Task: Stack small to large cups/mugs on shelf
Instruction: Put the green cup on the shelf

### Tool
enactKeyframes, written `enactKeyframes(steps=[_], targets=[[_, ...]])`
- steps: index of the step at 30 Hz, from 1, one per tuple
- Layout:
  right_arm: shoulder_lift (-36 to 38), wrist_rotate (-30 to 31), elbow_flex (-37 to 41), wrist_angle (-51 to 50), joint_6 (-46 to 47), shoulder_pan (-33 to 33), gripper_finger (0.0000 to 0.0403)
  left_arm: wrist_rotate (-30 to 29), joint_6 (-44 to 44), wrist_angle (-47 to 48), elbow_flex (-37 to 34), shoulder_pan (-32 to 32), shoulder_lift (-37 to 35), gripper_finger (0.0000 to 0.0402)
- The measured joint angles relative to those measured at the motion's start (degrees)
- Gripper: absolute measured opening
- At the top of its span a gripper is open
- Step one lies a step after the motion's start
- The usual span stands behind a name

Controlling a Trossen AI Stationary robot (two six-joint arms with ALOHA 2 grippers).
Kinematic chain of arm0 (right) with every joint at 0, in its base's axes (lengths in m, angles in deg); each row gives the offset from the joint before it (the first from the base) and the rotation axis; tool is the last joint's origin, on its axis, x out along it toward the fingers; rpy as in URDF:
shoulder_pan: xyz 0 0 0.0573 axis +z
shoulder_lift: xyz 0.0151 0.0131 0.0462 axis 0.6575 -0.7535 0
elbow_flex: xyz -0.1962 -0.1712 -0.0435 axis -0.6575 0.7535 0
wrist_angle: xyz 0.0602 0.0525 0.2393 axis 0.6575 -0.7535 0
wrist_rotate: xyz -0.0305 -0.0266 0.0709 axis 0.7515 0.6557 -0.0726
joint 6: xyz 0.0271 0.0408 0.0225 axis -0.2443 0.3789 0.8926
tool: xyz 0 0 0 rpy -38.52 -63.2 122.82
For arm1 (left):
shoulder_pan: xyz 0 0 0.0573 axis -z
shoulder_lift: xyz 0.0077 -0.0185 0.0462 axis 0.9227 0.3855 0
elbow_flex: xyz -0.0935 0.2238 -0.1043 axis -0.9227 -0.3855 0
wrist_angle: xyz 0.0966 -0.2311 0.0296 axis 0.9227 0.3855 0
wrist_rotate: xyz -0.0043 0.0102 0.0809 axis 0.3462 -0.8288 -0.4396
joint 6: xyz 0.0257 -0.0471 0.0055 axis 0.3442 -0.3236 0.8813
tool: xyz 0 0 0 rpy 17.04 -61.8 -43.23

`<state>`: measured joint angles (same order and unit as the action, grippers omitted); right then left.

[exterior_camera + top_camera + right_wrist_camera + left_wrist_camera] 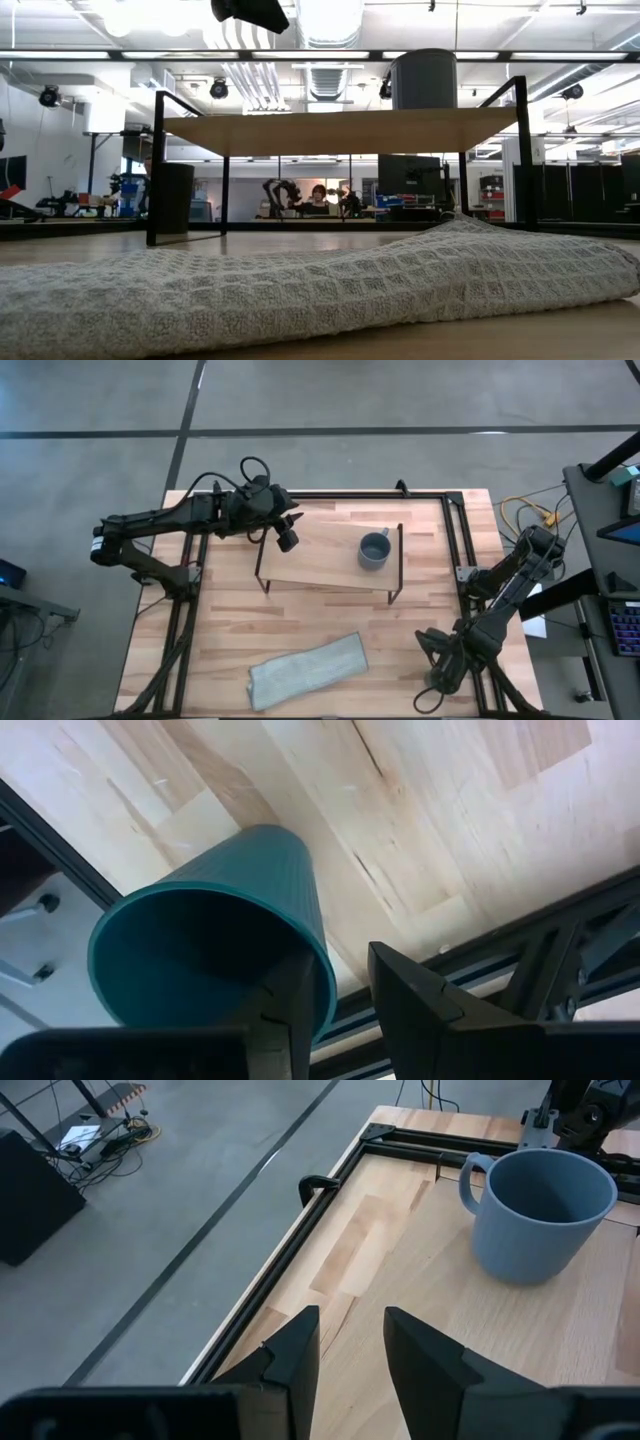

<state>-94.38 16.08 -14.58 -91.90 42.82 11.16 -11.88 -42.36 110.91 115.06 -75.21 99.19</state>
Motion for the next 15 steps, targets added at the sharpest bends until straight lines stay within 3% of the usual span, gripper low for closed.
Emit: enactKeyframes(steps=[7, 15], targets=[[0.0, 0.0, 1.1, 0.7, -1.1, 0.0, 0.0080, 0.0, 0.0, 0.0, 0.0, 0.0, 0.0, 0.0101], [0.0, 0.0, 1.0, 1.7, -1.0, 0.0, 0.0013, 0.0, -0.1, 0.0, 0.0, 0.0, 0.0, 0.0101]])
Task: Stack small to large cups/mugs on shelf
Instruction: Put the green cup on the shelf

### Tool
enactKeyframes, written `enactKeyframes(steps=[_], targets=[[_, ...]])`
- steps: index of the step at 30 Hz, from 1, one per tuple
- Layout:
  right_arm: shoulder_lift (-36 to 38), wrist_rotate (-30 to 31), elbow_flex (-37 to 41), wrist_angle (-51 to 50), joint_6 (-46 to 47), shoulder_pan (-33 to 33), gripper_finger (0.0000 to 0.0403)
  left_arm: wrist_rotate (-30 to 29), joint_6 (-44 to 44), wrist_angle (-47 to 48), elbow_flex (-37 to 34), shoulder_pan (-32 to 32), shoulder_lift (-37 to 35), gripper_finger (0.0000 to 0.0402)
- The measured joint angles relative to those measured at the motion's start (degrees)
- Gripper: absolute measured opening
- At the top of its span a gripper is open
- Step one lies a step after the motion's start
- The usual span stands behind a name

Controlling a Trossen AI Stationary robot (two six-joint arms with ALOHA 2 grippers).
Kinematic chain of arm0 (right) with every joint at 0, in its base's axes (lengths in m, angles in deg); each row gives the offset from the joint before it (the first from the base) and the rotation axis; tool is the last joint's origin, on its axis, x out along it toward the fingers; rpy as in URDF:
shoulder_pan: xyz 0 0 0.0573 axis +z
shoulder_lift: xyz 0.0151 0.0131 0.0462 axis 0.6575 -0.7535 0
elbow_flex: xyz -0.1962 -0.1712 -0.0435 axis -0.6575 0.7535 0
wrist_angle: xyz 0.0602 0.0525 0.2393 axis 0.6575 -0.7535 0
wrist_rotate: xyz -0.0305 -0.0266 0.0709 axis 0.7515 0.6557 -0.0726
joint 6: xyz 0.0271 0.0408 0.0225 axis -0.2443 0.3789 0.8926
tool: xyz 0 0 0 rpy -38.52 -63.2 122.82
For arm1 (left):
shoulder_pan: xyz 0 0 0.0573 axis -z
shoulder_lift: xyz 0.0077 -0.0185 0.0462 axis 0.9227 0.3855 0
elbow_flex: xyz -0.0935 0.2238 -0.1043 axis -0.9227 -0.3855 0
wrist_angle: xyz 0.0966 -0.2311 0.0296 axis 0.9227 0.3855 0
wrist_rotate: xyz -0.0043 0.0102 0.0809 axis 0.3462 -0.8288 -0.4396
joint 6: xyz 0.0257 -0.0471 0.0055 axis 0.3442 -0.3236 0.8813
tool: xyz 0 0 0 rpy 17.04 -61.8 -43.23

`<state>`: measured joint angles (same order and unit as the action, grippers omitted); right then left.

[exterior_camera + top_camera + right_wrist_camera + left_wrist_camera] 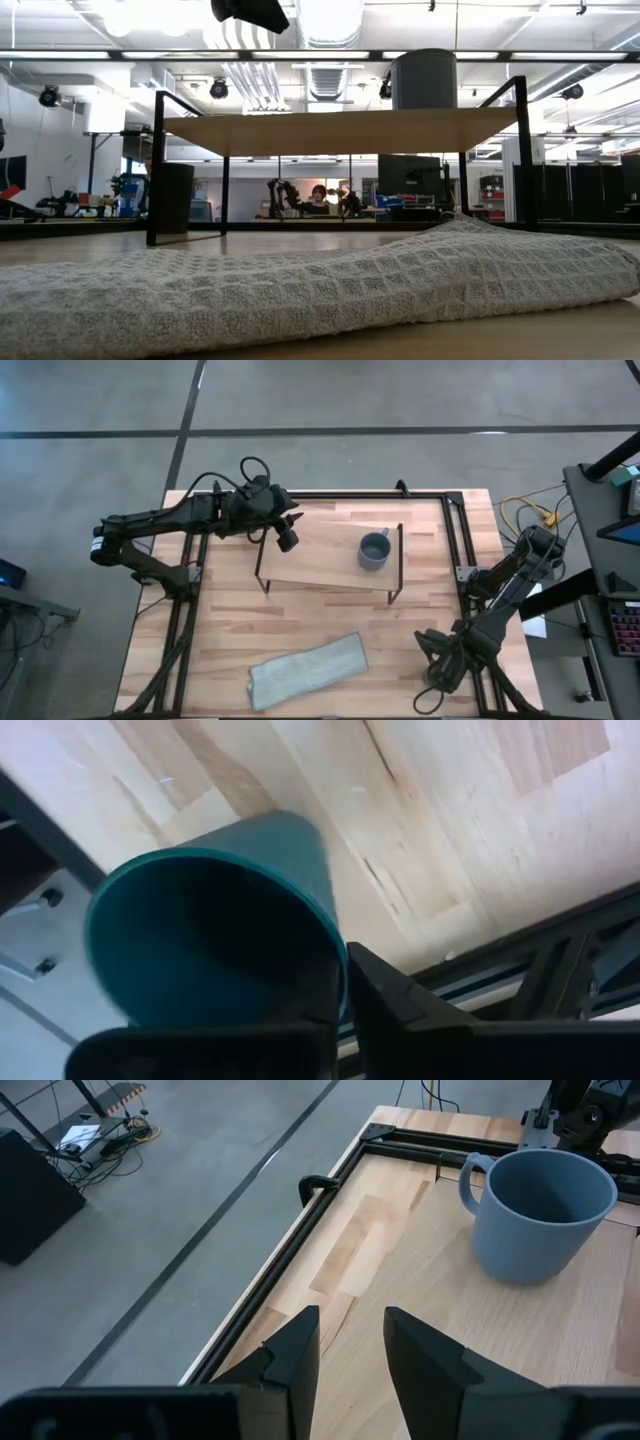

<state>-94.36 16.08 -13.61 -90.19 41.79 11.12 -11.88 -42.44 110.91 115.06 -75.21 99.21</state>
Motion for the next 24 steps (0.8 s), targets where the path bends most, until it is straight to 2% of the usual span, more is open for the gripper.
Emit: enactKeyframes(steps=[11, 18, 24], targets=[[0.1, 1.2, -12.4, -7.8, -3.1, -3.7, 0.0009, 0.0, 0.0, 0.0, 1.6, 0.1, 0.0, 0.0101], [0.1, 10.3, -24.5, -11.3, -16.0, -9.9, 0.0009, 0.0, 0.2, 0.0, 3.4, 0.0, 0.0, 0.0101], [0.1, 16.5, -32.4, -15.7, -30.0, -18.8, 0.0009, 0.1, 0.2, 0.0, 4.5, 0.1, 0.0, 0.0101]])
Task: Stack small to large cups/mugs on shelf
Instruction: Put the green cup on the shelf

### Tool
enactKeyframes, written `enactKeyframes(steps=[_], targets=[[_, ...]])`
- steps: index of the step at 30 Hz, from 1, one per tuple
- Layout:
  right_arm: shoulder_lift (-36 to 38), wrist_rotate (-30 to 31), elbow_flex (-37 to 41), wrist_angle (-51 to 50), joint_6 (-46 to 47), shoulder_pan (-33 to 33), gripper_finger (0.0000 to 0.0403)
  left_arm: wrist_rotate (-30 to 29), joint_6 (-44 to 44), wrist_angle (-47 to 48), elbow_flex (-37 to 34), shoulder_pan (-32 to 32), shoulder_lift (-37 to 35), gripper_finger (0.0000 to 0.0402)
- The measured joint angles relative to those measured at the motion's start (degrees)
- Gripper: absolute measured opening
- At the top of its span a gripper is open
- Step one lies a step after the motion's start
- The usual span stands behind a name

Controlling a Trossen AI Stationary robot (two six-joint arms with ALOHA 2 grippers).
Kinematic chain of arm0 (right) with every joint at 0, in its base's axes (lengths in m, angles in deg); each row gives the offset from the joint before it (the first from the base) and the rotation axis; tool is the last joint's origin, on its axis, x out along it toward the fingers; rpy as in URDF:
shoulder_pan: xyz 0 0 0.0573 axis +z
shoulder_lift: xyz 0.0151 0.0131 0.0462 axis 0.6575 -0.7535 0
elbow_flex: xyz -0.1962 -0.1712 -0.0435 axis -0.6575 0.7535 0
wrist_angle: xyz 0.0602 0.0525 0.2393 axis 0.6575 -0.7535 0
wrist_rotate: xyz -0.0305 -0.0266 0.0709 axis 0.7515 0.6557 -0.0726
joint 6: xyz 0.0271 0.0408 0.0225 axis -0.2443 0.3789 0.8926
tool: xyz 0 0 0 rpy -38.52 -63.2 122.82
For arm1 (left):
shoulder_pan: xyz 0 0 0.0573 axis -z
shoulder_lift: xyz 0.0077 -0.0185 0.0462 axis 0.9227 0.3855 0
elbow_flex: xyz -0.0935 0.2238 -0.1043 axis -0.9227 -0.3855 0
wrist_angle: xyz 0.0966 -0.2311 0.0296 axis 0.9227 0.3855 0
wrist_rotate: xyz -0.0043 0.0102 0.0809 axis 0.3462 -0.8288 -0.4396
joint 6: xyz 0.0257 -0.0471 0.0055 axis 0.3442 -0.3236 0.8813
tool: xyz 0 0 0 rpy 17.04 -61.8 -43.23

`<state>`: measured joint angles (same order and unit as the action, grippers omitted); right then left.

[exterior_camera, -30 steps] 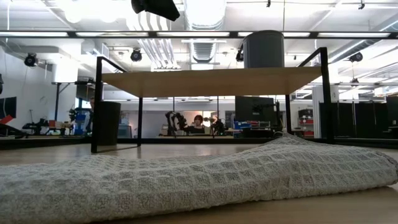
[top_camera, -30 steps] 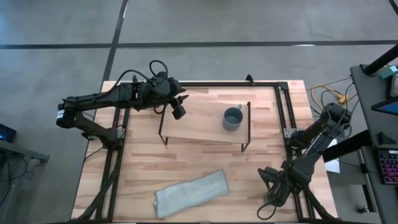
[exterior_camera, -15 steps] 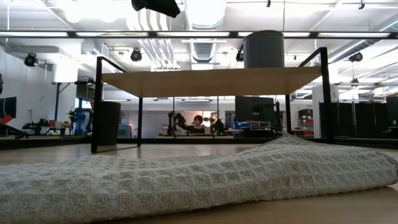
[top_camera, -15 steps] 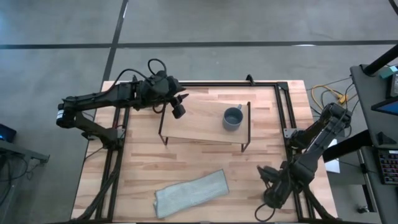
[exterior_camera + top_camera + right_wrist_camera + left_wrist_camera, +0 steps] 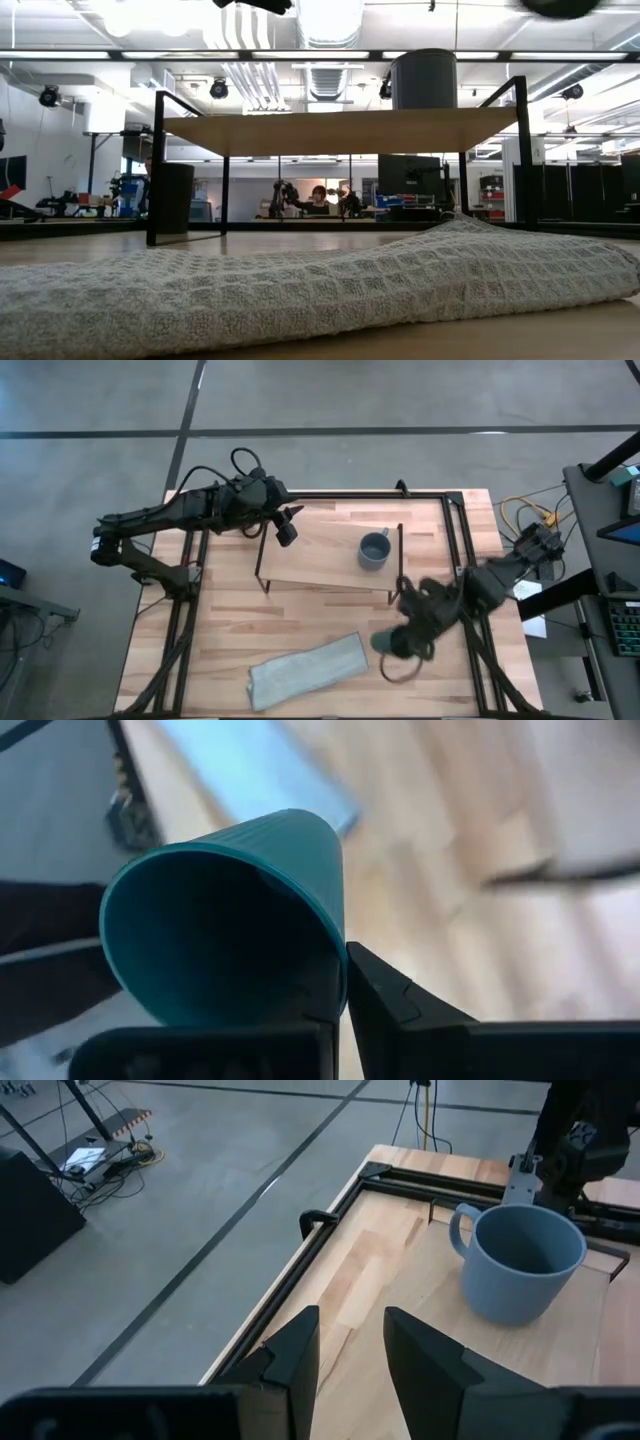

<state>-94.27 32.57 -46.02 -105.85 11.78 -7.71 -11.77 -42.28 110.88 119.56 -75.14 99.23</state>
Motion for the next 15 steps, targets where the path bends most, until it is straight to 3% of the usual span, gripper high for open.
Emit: enactKeyframes(steps=[9, 15], targets=[[-2.2, 2.2, -8.5, 1.2, -23.7, -19.7, 0.0009, 0.2, 0.0, 0.5, 0.0, 0.0, 0.0, 0.0100], [-7.3, 3.0, -19.1, 2.3, -35.0, -28.5, 0.0009, 0.2, -0.3, 3.9, 0.4, 0.1, -0.5, 0.0100]])
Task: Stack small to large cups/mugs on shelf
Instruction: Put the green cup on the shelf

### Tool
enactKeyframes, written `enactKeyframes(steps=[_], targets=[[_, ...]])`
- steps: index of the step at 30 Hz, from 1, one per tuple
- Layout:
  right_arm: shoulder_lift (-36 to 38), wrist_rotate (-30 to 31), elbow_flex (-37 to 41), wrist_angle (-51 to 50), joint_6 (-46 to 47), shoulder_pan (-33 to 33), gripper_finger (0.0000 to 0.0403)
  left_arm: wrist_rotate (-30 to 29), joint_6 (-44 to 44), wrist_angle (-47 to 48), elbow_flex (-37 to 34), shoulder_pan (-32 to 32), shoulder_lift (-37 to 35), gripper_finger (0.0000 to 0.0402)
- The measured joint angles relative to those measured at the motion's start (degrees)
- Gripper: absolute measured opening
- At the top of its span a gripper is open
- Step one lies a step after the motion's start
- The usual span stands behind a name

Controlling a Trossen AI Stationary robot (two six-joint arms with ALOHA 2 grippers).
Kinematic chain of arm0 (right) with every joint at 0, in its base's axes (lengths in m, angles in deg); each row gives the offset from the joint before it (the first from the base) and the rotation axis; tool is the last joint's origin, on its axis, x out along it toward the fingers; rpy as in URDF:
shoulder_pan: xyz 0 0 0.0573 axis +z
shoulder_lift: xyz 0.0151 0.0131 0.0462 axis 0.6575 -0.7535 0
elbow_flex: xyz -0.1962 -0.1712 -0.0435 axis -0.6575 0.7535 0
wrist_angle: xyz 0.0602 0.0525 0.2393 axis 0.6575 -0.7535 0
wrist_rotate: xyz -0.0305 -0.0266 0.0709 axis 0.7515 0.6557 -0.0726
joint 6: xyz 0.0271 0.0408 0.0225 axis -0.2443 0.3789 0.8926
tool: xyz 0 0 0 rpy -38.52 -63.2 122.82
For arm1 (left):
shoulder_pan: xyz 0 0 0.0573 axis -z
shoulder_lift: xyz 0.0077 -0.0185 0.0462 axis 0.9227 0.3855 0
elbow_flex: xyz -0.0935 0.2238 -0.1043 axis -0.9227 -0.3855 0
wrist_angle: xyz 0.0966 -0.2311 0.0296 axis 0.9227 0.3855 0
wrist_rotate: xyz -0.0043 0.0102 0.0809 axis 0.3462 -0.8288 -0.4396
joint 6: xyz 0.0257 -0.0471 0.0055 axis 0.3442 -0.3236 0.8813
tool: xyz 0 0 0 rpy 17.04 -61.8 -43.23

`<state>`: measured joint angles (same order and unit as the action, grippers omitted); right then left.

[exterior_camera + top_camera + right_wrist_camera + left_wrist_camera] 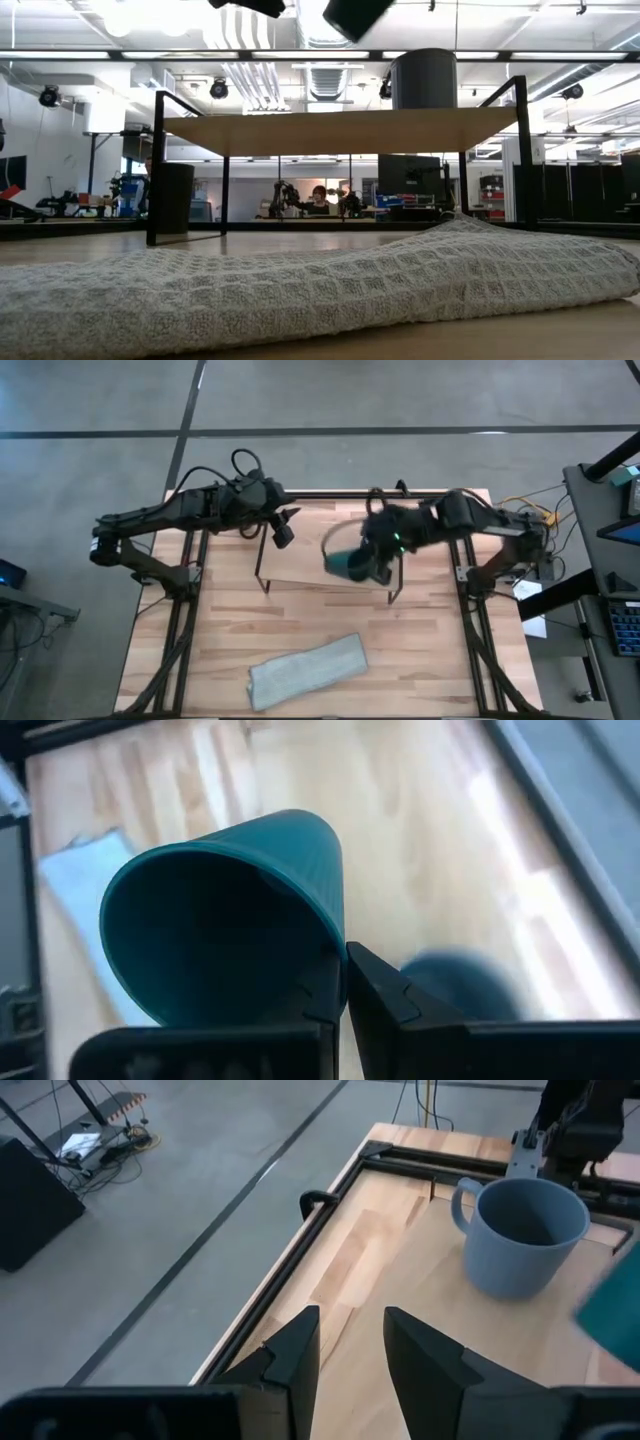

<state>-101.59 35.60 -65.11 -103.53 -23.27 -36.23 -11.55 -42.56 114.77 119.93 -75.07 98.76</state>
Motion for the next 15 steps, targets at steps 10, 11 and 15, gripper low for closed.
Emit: enactKeyframes(steps=[10, 11, 15], targets=[[-13.8, -1.4, -18.2, -9.8, -11.7, -8.9, 0.0009, 0.0, -0.1, 3.5, 0.0, 0.0, -2.7, 0.0100], [-15.0, -2.2, -19.9, -11.1, -11.9, -9.7, 0.0009, 0.0, -0.1, 3.7, 0.0, 0.0, -3.0, 0.0100], [-16.4, -8.0, -21.1, -9.9, -12.5, -13.1, 0.0009, -0.1, -0.1, 4.1, 0.0, 0.0, -3.8, 0.0100]])
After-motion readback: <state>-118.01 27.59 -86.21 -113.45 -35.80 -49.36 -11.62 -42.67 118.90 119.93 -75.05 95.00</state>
